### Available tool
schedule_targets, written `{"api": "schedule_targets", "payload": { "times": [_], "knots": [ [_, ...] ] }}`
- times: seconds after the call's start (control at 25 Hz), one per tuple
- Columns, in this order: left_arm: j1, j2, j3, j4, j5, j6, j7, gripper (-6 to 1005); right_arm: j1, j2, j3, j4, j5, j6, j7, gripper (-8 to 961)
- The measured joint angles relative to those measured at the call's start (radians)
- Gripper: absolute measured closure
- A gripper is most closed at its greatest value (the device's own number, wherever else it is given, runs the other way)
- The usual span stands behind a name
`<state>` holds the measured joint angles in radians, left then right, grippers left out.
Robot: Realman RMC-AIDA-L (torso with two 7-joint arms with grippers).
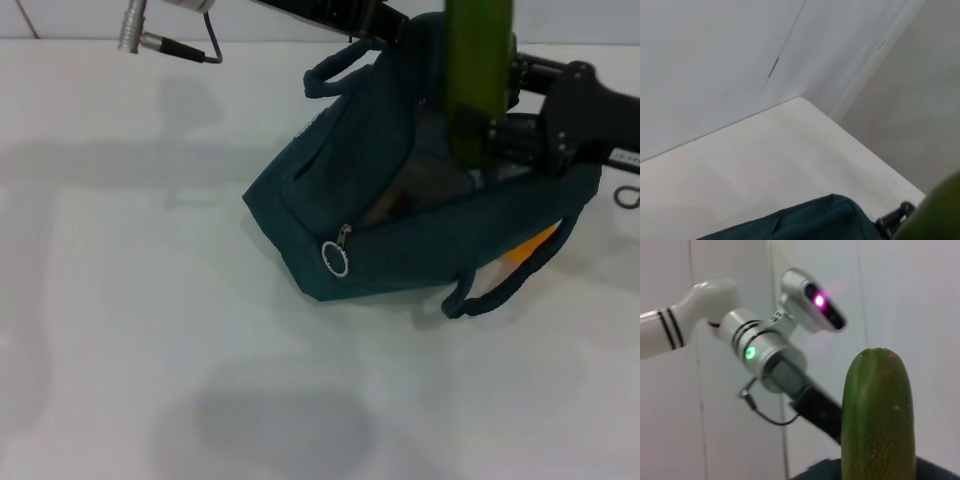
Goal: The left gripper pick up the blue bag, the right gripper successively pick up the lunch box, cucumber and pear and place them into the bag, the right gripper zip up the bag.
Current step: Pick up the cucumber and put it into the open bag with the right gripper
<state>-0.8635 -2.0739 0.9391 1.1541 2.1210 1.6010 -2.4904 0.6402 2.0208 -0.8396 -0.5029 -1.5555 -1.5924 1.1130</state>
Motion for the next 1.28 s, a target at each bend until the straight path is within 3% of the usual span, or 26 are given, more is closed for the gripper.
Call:
{"api": "schedule_targets", "payload": {
  "times": [0.44, 1.28],
  "knots": [
    [0.001, 0.000, -0.005, -0.001, 0.000, -0.003, -0.002, 951, 0.003, 0.003, -0.076, 0.049, 0.029, -0.044, -0.011, 365],
    [0.001, 0.000, -0.005, 0.001, 0.001, -0.003, -0.013, 952, 0.000, 0.004, -0.131, 0.089, 0.028, 0.086, -0.075, 365]
  ]
}}
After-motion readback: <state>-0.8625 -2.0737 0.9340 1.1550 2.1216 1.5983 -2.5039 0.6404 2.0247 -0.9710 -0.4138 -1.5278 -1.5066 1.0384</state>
